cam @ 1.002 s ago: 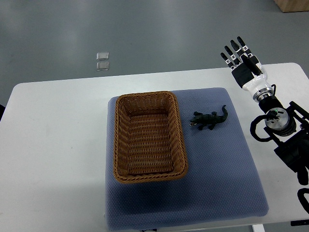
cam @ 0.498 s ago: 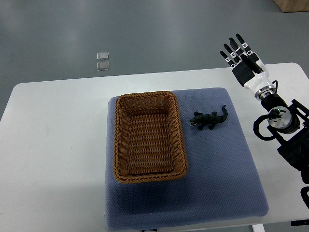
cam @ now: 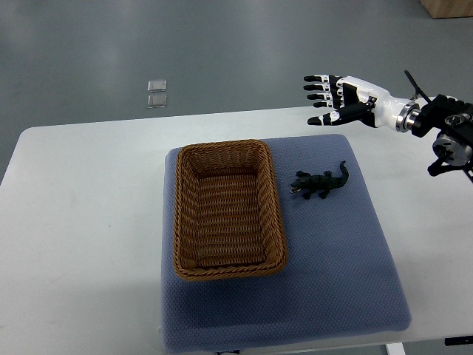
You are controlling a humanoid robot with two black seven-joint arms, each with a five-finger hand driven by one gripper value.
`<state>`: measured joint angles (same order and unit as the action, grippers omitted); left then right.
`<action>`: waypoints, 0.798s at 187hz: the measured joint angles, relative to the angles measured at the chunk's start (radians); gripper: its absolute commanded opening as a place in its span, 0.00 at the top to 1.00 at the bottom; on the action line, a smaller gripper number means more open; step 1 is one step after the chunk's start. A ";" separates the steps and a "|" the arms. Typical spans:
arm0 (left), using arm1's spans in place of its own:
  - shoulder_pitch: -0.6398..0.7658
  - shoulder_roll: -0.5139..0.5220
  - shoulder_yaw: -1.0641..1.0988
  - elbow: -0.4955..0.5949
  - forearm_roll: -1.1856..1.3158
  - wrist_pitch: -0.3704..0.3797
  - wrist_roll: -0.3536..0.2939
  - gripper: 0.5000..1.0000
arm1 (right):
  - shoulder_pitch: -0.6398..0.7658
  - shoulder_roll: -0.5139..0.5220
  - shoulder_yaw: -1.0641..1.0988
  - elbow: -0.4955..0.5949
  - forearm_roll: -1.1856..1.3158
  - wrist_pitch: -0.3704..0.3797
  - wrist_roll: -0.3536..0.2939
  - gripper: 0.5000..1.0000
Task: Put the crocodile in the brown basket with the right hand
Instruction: 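Swing the right hand over the toy crocodile, fingers pointing down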
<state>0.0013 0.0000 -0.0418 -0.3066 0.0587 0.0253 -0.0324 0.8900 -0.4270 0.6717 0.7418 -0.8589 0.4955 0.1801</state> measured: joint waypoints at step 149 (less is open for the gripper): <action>-0.003 0.000 0.006 0.004 0.001 -0.012 0.000 0.00 | 0.182 -0.154 -0.384 0.297 -0.446 0.020 -0.156 0.14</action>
<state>-0.0016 0.0000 -0.0362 -0.3027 0.0600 0.0137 -0.0322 1.0718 -0.5812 0.2879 1.0386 -1.3052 0.5155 0.0239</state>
